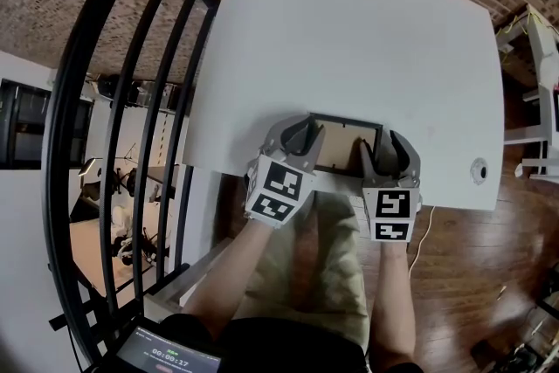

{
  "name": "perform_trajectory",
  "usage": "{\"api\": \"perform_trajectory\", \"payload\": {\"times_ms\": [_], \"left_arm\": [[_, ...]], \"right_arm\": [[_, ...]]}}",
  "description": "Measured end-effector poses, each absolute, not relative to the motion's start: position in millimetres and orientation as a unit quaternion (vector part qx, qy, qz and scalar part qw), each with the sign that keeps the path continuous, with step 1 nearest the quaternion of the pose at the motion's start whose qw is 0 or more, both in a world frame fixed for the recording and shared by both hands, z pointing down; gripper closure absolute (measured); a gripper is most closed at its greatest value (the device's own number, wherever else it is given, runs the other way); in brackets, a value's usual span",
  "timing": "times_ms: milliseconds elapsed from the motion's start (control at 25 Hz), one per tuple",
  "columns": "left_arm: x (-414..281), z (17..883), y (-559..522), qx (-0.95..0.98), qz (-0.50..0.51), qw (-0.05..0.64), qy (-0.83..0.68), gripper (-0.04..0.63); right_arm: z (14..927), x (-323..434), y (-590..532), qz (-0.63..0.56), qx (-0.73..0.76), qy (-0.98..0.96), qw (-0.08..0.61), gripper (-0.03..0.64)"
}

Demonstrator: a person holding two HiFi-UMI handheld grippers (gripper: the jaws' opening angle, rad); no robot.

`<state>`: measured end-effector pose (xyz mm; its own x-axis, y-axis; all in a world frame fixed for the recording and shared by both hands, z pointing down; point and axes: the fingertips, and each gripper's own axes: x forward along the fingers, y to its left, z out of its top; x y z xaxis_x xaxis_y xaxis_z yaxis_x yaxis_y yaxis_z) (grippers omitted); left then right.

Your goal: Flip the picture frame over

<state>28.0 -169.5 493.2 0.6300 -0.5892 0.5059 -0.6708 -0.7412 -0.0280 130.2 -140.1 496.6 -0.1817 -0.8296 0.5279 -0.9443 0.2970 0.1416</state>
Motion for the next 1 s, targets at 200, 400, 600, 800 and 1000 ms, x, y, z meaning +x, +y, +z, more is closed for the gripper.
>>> {"api": "perform_trajectory", "payload": {"times_ms": [200,400,600,800,1000], "left_arm": [[12.8,478.4,-181.0,0.895,0.174,0.110,-0.396,0.569],[6.7,465.7,-180.2,0.901,0.119,0.122,-0.399,0.598],[12.1,467.5,-166.0,0.913,0.126,0.122,-0.369,0.594],[7.7,467.1,-147.6,0.913,0.134,0.129,-0.362,0.591],[-7.4,455.8,-126.3,0.910,0.121,0.138,-0.372,0.586]], "right_arm": [[493.2,132.6,-139.7,0.104,0.587,-0.764,0.245,0.407],[482.7,142.9,-139.3,0.118,0.602,-0.768,0.183,0.407],[478.9,147.4,-136.7,0.125,0.605,-0.771,0.155,0.411],[476.4,134.8,-118.7,0.114,0.594,-0.778,0.170,0.424],[463.8,121.8,-92.4,0.097,0.596,-0.779,0.170,0.468]]}}
